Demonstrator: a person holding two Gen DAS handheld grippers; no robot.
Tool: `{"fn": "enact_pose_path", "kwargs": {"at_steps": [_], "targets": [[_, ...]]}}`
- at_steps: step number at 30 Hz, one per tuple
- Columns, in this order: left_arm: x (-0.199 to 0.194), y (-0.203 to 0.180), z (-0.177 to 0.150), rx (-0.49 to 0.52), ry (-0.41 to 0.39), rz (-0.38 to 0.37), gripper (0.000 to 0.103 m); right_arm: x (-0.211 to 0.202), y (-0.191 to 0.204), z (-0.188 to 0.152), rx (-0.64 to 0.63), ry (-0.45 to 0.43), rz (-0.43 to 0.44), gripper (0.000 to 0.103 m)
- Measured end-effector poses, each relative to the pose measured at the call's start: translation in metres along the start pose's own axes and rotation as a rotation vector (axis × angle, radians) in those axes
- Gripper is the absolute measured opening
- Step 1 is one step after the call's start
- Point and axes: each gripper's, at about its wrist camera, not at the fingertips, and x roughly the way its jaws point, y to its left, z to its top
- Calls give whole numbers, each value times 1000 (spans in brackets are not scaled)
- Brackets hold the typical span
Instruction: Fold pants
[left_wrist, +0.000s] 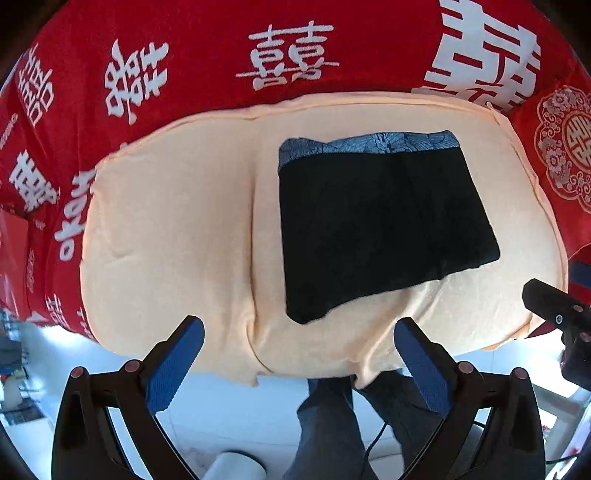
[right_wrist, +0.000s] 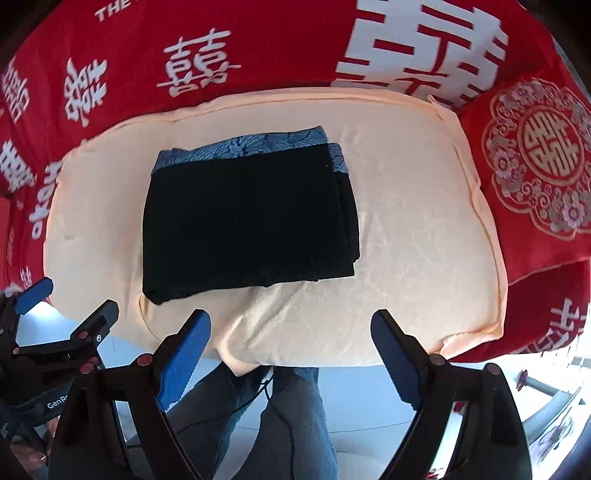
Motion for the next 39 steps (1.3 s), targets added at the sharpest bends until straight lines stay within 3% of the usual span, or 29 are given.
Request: {"fn": "enact_pose_path", "kwargs": {"at_steps": [21,39], "targets": [[-19,-20,-13,-42,-1,40,103,-6,-10,3,-90,-1,40,90],[-24,-24,-18,-38,-29,-1,103,-4,-8,-3,-97,9,43,90]]}}
